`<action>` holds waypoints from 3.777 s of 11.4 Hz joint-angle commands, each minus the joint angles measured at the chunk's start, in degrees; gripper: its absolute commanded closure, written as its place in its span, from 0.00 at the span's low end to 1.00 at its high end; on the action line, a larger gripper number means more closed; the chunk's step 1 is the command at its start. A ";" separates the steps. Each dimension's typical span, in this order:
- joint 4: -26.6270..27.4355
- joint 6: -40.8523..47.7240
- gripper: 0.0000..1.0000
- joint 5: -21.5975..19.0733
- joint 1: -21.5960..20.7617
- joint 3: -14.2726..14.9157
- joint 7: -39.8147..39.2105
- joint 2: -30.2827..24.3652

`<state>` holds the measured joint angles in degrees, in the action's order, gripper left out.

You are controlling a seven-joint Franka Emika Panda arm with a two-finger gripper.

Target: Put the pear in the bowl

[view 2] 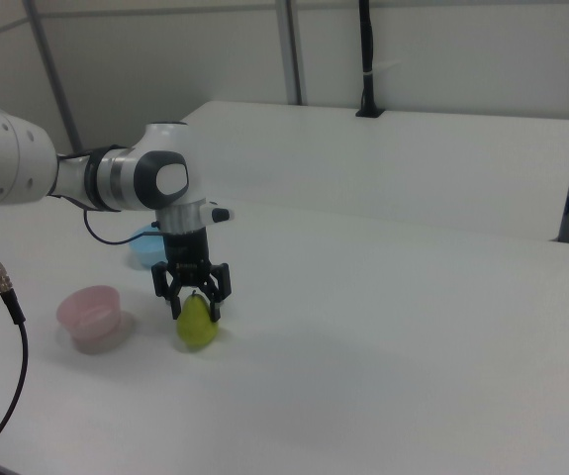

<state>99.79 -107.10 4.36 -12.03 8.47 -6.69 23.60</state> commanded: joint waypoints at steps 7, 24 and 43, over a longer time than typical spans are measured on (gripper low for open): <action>-3.79 7.42 0.82 -5.46 -1.94 3.22 -3.60 -11.73; -1.00 -1.97 0.29 -5.59 -21.98 1.73 10.55 -1.28; -2.23 9.10 0.00 -1.98 11.33 -8.38 9.94 -19.21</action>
<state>97.40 -99.40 1.45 -1.21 1.18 2.85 5.54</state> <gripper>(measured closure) 0.000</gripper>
